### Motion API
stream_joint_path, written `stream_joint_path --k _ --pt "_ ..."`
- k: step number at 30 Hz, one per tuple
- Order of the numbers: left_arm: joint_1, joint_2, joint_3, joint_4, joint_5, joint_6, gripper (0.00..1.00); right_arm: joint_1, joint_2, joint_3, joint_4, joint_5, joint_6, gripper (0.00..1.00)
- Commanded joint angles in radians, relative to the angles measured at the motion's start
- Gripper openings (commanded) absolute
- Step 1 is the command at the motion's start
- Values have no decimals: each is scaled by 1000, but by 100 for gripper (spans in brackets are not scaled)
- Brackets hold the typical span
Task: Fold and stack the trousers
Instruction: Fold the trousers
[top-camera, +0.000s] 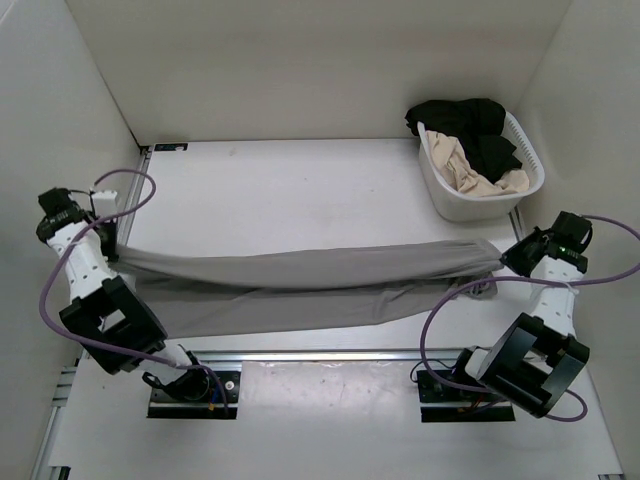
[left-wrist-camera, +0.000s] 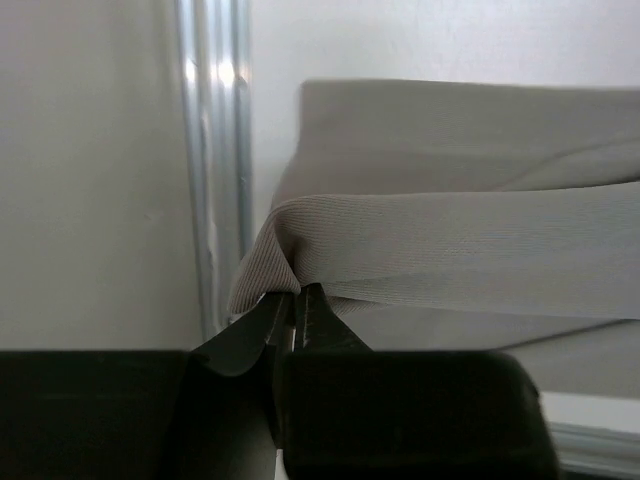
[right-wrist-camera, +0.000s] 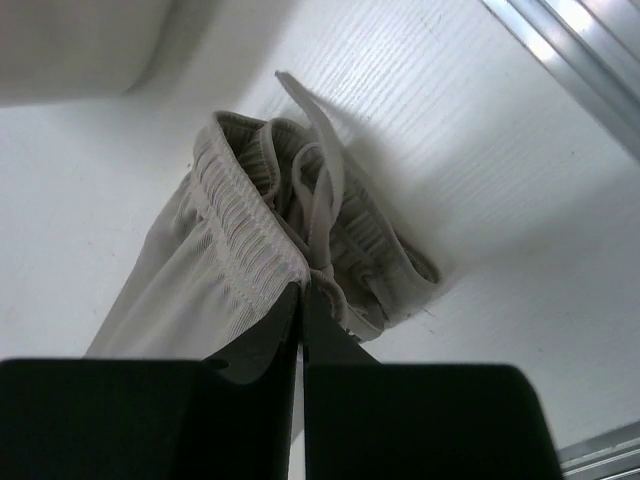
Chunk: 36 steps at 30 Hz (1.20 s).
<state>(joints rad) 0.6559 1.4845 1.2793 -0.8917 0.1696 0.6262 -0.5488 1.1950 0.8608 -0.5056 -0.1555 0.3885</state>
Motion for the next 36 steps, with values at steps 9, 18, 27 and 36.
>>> stream_joint_path --k 9,18,27,36 --pt "47 26 75 30 131 55 15 -3 103 138 6 -48 49 0" --pt "94 -75 -79 -17 116 174 15 -66 45 133 -154 -15 76 0" --pt "212 -185 -340 23 64 290 15 -224 5 -84 -223 27 119 0" --pt "292 -175 -316 10 64 371 15 -261 49 -94 -223 -10 121 0"
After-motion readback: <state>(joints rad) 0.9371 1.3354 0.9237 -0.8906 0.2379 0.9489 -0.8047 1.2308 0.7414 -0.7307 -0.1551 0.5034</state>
